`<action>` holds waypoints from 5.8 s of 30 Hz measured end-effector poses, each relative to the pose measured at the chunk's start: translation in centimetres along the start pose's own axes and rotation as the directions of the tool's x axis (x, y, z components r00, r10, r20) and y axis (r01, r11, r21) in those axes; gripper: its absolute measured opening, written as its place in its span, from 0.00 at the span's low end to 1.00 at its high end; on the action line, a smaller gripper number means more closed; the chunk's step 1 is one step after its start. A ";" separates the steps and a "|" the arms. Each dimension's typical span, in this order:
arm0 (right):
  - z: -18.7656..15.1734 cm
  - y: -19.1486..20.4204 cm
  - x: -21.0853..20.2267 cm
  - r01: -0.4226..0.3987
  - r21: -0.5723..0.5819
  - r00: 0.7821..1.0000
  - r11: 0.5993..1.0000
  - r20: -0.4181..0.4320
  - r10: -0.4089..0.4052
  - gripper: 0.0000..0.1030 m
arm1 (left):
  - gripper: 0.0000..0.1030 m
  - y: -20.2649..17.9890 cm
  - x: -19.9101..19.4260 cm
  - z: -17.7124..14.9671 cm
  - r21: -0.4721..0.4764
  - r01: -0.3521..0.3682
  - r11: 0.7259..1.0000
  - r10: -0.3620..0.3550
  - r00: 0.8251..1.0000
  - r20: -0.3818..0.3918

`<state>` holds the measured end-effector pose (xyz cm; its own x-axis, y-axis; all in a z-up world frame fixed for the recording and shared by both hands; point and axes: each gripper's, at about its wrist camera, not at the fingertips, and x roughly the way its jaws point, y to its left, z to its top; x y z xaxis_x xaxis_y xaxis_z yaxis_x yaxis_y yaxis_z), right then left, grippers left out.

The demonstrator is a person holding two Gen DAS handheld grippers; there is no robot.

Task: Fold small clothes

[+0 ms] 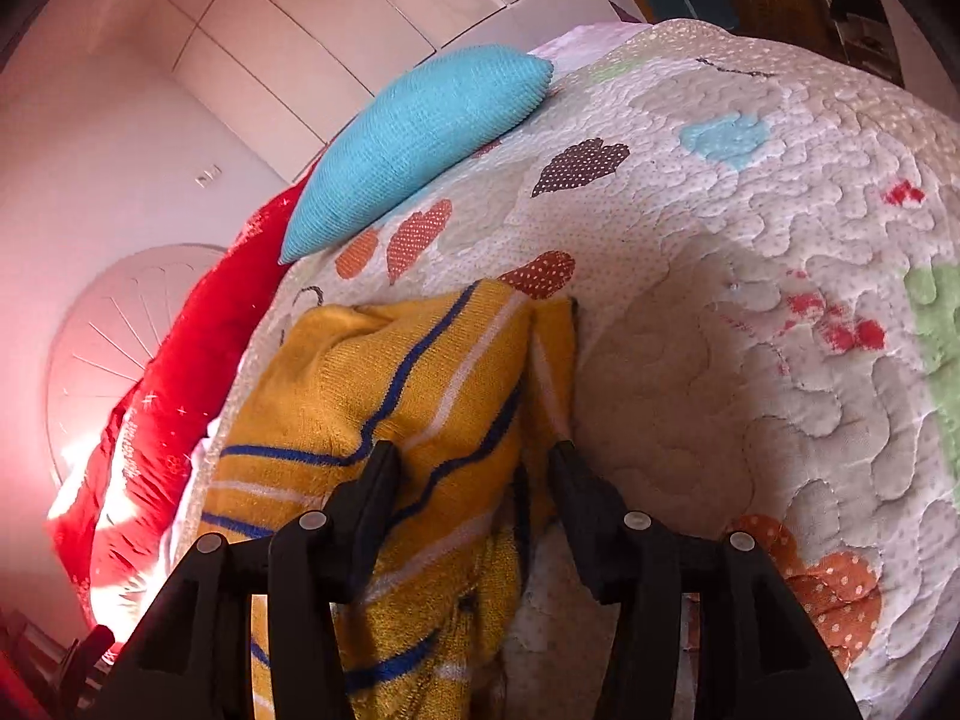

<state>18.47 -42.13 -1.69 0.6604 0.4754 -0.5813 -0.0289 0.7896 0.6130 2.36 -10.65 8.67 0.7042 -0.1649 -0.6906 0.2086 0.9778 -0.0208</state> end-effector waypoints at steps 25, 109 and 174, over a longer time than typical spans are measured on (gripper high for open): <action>-0.2 -3.6 -5.2 -0.227 0.133 0.959 0.965 0.204 0.197 0.60 | 0.84 -11.2 15.9 7.5 0.208 0.003 0.978 0.050 0.968 -0.248; -3.7 3.6 -3.6 0.076 -0.031 0.995 0.997 -0.063 -0.078 0.77 | 0.83 4.6 12.8 2.5 -0.344 0.219 0.913 -0.312 0.919 -0.242; -9.4 2.5 -12.0 -0.187 0.193 0.973 0.963 -0.099 0.208 0.10 | 0.87 2.5 1.0 -10.2 -0.174 0.096 0.980 -0.130 0.972 -0.195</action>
<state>3.44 -42.20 1.76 0.5621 0.6657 -0.4909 -0.0066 0.5971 0.8022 -3.31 -7.01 0.59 0.5247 -0.2622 -0.8099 0.1541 0.9649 -0.2126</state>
